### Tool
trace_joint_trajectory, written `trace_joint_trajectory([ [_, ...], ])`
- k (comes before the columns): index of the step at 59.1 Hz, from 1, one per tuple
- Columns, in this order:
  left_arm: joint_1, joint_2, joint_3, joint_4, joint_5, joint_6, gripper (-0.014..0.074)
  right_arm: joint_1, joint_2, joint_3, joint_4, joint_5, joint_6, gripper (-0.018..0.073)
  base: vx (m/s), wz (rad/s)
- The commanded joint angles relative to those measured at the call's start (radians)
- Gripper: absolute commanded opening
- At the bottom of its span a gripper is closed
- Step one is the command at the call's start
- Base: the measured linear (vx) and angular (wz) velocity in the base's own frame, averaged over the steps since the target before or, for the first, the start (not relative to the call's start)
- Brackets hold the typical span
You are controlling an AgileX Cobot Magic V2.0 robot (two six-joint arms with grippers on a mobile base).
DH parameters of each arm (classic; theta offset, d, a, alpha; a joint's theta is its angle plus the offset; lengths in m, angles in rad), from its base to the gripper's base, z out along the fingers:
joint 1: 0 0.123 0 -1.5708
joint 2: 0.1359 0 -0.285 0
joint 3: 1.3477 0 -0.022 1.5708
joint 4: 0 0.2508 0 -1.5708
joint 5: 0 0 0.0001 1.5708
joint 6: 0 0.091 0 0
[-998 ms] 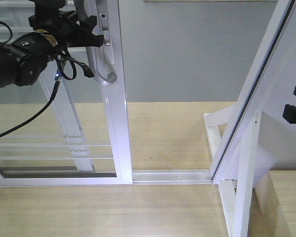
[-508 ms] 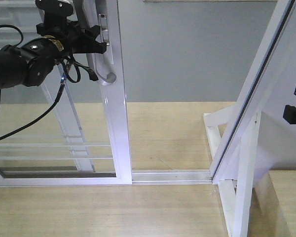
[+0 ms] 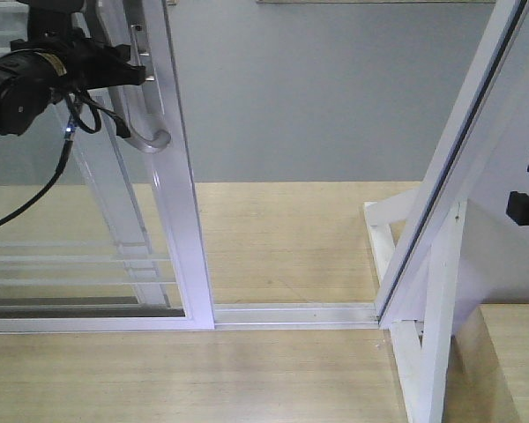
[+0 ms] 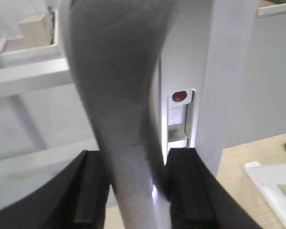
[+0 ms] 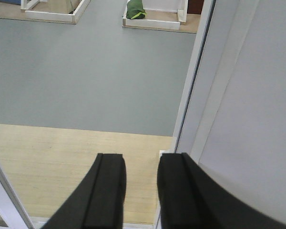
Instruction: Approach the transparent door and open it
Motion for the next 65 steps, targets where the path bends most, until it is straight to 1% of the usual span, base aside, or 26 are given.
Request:
trace_joint_trajectory([
  [1,0.046,-0.076,-0.032,-0.029,-0.008,-0.002,0.0388,-0.006,-0.007,-0.029,-0.019,-0.072,-0.008,0.0272,0.0,0.0],
  [11,0.071,-0.095,-0.032,-0.01,-0.001,-0.001,0.0388,-0.006,-0.007,-0.029,-0.019,-0.072,-0.008,0.0272,0.0,0.0],
  [16,0.089,-0.107,-0.028,0.021,0.027,0.0,0.0388,-0.006,-0.007,-0.029,-0.019,-0.072,-0.008,0.0272,0.0,0.0],
  [23,0.121,-0.144,0.021,0.057,0.018,-0.001,0.0388,-0.006,-0.007,-0.029,-0.02,-0.069,-0.008,0.0272,0.0,0.0],
  [31,0.171,-0.213,0.149,0.057,-0.049,-0.001,0.0388,-0.006,-0.007,-0.029,-0.022,-0.069,-0.008,0.0272,0.0,0.0],
  [37,0.207,-0.29,0.287,0.054,-0.136,-0.004,0.0388,-0.006,-0.007,-0.029,-0.033,-0.069,-0.008,0.0272,0.0,0.0],
  [44,0.217,-0.406,0.443,0.054,-0.256,-0.005,0.0388,-0.006,-0.007,-0.029,-0.042,-0.069,-0.008,0.0272,0.0,0.0],
  [49,0.217,-0.489,0.532,0.054,-0.315,-0.005,0.0388,-0.006,-0.007,-0.029,-0.042,-0.069,-0.008,0.0272,0.0,0.0],
  [54,0.217,-0.567,0.598,0.054,-0.336,-0.005,0.0388,-0.006,-0.007,-0.029,-0.041,-0.066,-0.006,0.027,0.0,0.0],
  [65,0.217,-0.743,0.699,0.054,-0.335,-0.013,0.0388,-0.006,-0.007,-0.029,-0.041,-0.065,-0.006,0.0271,0.0,0.0],
])
